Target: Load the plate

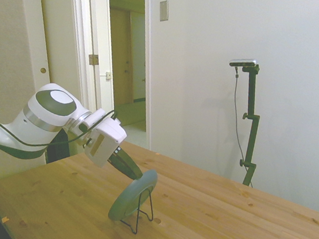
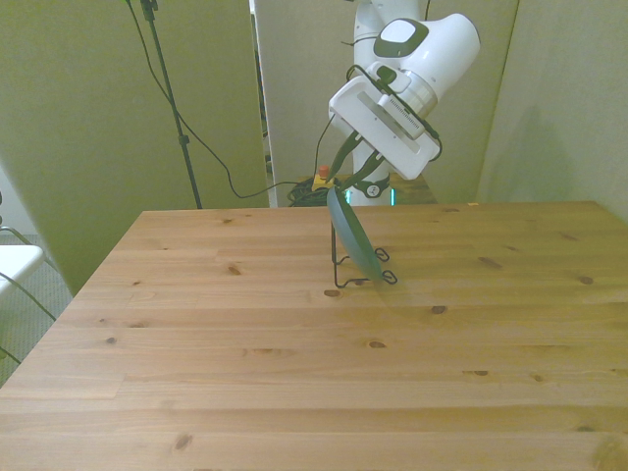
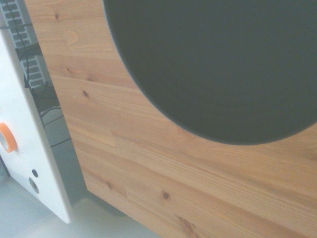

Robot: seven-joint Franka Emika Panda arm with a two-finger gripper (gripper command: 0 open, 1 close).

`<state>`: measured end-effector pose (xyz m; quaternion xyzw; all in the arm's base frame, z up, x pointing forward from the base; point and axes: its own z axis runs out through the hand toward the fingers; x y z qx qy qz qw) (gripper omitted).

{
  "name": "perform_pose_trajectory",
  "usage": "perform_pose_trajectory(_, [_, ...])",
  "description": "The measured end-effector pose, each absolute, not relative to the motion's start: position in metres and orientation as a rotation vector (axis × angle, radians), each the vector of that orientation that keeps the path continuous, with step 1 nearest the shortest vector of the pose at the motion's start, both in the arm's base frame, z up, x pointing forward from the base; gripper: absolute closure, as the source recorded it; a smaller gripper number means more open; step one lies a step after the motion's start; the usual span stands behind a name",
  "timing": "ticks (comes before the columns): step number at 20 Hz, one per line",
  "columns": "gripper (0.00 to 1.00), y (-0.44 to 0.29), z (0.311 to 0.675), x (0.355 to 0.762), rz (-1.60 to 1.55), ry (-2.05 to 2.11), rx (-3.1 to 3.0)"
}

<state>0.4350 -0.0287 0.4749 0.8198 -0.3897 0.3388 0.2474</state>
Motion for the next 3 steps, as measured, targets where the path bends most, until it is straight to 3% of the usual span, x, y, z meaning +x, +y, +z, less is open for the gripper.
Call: perform_pose_trajectory(3, [0.00,-0.032,0.501,0.434,0.907,-1.170,2.316])
